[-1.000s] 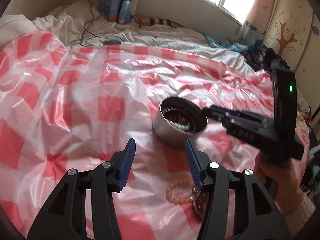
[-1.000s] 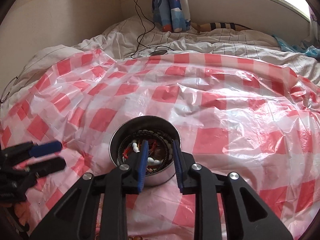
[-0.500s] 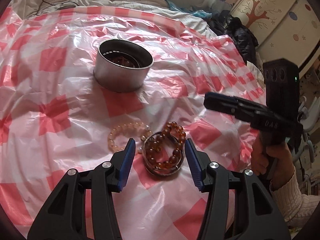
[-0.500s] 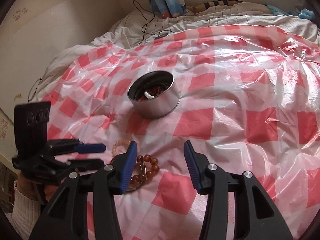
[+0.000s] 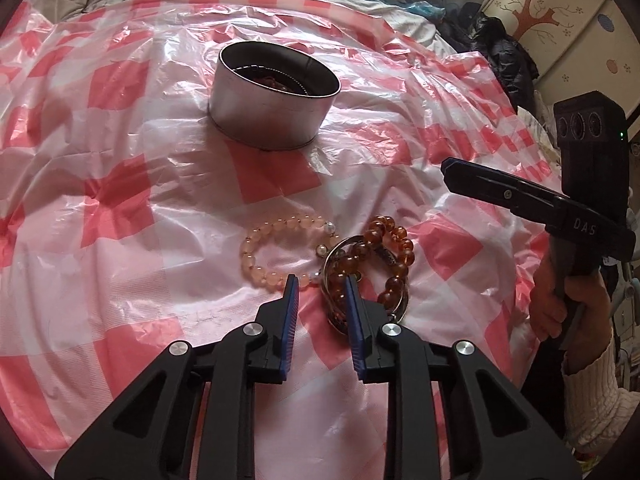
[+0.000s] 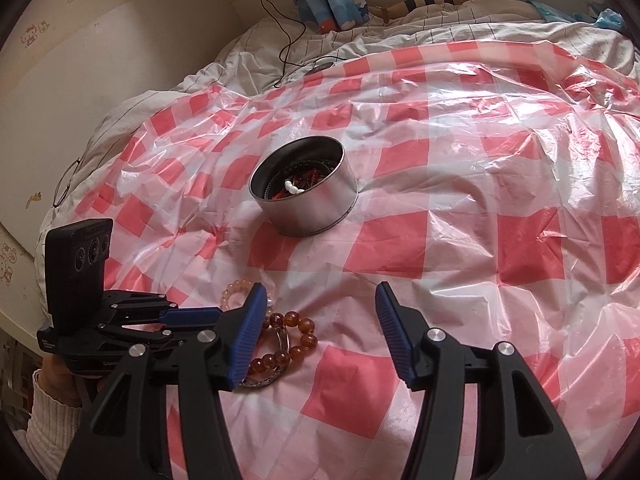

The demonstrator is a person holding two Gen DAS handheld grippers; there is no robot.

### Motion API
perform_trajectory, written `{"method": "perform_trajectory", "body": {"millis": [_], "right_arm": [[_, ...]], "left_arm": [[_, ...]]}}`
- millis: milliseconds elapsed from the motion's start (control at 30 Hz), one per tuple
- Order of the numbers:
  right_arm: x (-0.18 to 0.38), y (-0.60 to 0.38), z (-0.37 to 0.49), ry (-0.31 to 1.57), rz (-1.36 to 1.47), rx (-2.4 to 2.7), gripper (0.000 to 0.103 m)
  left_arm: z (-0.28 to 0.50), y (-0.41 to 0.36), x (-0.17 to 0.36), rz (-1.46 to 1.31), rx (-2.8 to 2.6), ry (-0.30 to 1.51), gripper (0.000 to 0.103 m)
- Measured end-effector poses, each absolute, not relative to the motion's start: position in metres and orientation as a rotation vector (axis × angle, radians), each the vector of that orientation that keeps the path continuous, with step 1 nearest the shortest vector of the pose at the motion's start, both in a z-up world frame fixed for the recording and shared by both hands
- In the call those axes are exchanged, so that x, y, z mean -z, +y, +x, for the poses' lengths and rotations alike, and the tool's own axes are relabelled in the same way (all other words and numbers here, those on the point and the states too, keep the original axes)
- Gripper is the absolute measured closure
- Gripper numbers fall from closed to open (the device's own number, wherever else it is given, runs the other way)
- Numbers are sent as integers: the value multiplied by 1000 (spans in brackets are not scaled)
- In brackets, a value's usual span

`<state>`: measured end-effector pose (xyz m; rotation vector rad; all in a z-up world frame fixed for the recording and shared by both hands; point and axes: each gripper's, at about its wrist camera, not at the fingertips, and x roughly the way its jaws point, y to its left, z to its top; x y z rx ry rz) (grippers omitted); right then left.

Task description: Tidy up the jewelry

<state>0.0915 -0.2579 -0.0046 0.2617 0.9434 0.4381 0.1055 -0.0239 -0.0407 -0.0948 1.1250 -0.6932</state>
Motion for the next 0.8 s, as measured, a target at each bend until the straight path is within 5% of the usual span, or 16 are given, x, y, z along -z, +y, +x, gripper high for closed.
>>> {"method": "perform_trajectory", "body": {"millis": [167, 300, 800], "right_arm": [[7, -255, 93, 951, 255, -446, 46], [8, -252, 94, 958, 239, -447, 46], [14, -239, 93, 1011, 259, -591, 39]], "left_arm": [[104, -33, 40, -74, 710, 1107, 82], [102, -25, 26, -107, 736, 1049, 99], [110, 15, 0, -331, 809, 958, 99]]}}
